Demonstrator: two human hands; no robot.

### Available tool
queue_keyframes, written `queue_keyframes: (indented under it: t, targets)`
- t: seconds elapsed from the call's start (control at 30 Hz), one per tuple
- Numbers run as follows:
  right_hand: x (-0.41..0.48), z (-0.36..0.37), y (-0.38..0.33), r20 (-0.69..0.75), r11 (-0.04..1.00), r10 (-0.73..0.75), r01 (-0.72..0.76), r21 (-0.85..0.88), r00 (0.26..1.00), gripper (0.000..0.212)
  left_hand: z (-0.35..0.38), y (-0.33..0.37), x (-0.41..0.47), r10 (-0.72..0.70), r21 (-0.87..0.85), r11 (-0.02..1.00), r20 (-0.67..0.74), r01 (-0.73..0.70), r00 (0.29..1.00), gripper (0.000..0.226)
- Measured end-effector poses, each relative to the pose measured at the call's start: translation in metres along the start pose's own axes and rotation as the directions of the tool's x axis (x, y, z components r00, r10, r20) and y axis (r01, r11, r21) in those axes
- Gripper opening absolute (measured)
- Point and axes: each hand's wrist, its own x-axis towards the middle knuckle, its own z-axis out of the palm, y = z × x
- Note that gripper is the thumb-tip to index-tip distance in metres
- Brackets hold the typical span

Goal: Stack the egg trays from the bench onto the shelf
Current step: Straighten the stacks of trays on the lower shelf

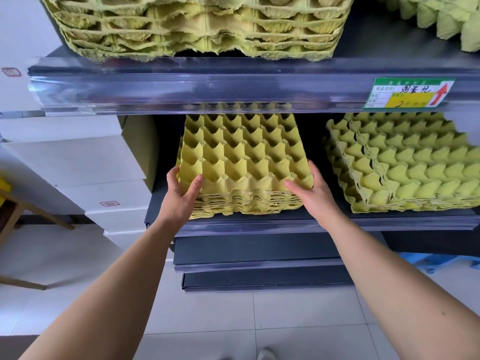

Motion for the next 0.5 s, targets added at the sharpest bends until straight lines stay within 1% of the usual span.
queue_keyframes:
  t: [0.27,0.4,0.5]
  targets:
    - [-0.008,-0.003,-0.008,-0.037,0.997,-0.071,0.072,0.021,0.997,0.088,-0.001,0.007,-0.003,0.055,-0.088,0.994,-0.067,-0.061,0.996,0.066]
    - [-0.012,0.001,-0.017,-0.036,0.993,-0.111,0.112,0.030,0.993,0.087,-0.011,0.008,-0.008,0.064,-0.115,0.991,-0.087,-0.074,0.994,0.074]
    - [-0.013,0.013,-0.022,-0.009,0.990,-0.128,0.129,0.058,0.992,0.088,-0.023,0.006,-0.009,0.069,-0.118,0.990,-0.114,-0.082,0.991,0.074]
